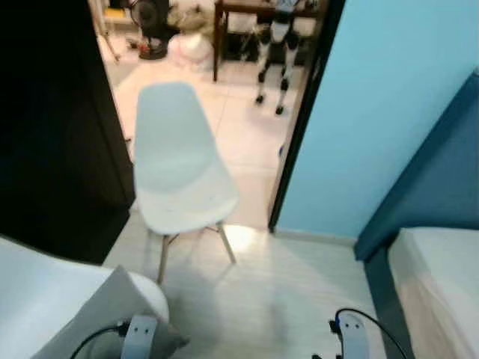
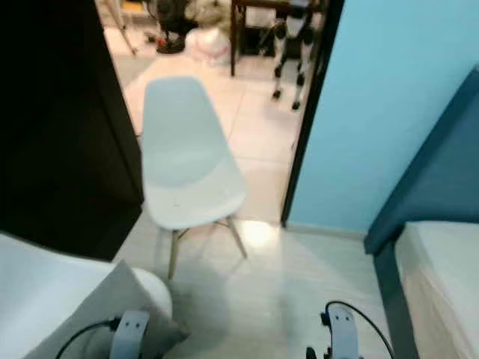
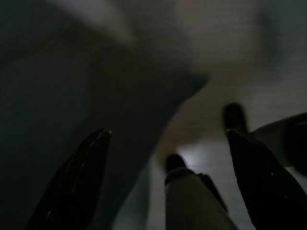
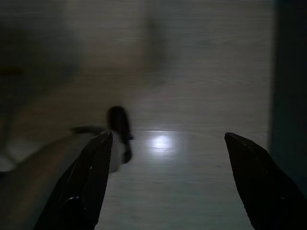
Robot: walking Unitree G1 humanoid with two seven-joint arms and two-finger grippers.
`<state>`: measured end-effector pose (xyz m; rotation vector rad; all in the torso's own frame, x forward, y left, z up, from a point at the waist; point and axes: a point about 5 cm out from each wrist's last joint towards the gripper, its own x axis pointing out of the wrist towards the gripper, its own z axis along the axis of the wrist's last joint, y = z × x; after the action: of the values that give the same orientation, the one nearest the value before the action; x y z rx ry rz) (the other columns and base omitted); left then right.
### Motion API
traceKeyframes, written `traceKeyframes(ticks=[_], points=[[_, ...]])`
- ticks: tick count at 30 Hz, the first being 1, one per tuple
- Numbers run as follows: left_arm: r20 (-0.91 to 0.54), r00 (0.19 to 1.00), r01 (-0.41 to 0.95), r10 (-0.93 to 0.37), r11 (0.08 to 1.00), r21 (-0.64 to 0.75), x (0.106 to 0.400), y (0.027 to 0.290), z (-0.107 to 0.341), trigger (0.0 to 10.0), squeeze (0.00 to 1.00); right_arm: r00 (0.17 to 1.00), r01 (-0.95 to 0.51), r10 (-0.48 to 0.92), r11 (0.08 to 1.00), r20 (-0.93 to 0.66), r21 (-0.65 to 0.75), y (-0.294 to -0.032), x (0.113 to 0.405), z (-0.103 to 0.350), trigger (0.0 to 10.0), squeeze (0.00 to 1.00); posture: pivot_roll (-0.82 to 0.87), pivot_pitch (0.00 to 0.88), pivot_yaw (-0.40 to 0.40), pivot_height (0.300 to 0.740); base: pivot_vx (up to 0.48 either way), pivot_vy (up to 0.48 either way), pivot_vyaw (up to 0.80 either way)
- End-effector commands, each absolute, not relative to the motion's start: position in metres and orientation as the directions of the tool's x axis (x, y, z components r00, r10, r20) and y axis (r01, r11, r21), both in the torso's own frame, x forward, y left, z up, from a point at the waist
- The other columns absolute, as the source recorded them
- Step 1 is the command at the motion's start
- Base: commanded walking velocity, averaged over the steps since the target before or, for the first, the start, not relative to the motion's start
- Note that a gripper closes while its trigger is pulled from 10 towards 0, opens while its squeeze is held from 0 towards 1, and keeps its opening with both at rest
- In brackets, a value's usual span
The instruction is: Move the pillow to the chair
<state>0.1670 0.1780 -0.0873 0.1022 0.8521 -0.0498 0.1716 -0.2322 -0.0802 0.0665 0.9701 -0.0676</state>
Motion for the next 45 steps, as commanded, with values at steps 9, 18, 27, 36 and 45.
traceKeyframes(ticks=[9, 18, 27, 36, 45], points=[[-0.814, 0.581, 0.125, -0.024, 0.99, 0.06, 0.143, 0.171, -0.099, 10.0, 0.0, 0.557, 0.112, -0.03, 0.993, -0.83, 0.039, -0.231, 0.167, -0.082, 10.0, 0.0, -0.03, 0.057, -0.043, 0.74, 0.0, 0.0, -0.78], [-0.826, 0.563, 0.133, -0.037, 0.99, 0.047, 0.136, 0.167, -0.101, 10.0, 0.0, 0.551, 0.117, -0.031, 0.992, -0.834, 0.041, -0.231, 0.164, -0.084, 10.0, 0.0, -0.04, 0.063, -0.038, 0.74, 0.0, 0.0, -0.78], [-0.804, 0.59, 0.151, -0.076, 0.988, 0.017, 0.147, 0.157, -0.098, 10.0, 0.0, 0.551, 0.121, -0.028, 0.992, -0.834, 0.046, -0.231, 0.161, -0.085, 10.0, 0.0, -0.05, 0.067, -0.035, 0.74, 0.0, 0.0, -0.79], [-0.799, 0.594, 0.153, -0.092, 0.988, 0.0, 0.151, 0.152, -0.097, 10.0, 0.0, 0.549, 0.126, -0.034, 0.991, -0.835, 0.043, -0.233, 0.158, -0.085, 10.0, 0.0, -0.06, 0.068, -0.035, 0.74, 0.0, 0.0, -0.78], [-0.798, 0.595, 0.152, -0.094, 0.988, -0.003, 0.155, 0.15, -0.096, 10.0, 0.0, 0.555, 0.125, -0.036, 0.991, -0.831, 0.04, -0.234, 0.16, -0.084, 10.0, 0.0, -0.07, 0.056, -0.039, 0.74, 0.0, 0.0, -0.78]])
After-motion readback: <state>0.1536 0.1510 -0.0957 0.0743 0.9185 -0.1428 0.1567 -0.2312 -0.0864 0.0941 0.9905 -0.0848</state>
